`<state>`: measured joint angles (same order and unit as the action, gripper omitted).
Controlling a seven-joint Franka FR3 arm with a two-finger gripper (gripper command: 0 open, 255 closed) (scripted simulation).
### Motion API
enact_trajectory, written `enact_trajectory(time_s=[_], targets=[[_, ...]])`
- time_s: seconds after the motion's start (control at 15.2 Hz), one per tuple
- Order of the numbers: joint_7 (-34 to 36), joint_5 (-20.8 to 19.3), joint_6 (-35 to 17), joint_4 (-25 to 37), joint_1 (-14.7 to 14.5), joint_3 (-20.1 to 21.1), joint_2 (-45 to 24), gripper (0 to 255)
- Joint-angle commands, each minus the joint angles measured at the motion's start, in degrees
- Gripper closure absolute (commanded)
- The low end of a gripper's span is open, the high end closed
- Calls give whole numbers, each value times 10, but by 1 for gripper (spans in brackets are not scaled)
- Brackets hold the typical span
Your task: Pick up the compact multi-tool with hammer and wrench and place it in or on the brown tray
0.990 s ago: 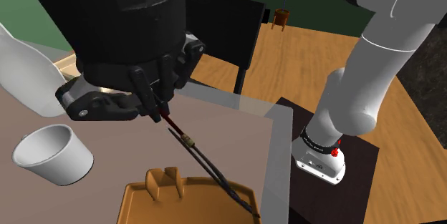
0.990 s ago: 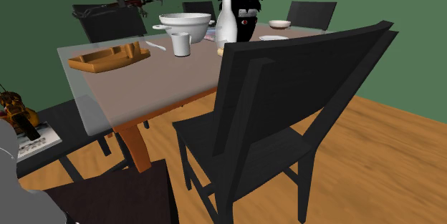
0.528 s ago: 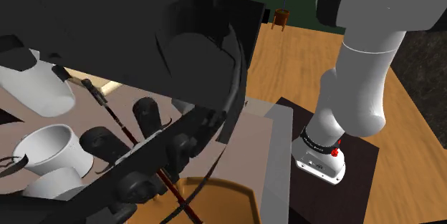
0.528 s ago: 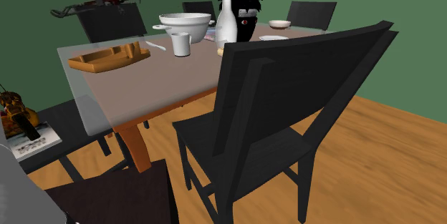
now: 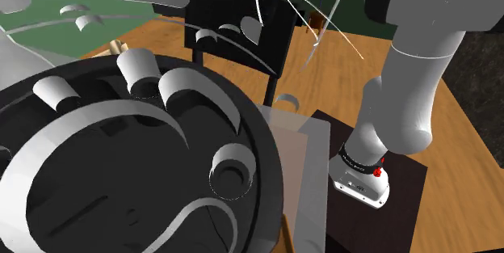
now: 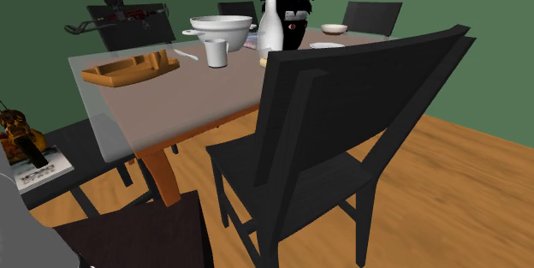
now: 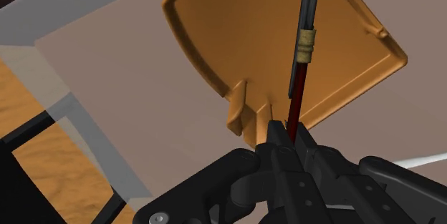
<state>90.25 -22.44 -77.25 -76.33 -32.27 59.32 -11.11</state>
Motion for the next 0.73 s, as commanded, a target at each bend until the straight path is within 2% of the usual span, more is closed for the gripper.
enact_trajectory(time_s=[0.0, 0.66], targets=[[-2, 12, -22, -28, 13, 0, 13, 255], [-7, 46, -106, -129, 46, -3, 51, 255]])
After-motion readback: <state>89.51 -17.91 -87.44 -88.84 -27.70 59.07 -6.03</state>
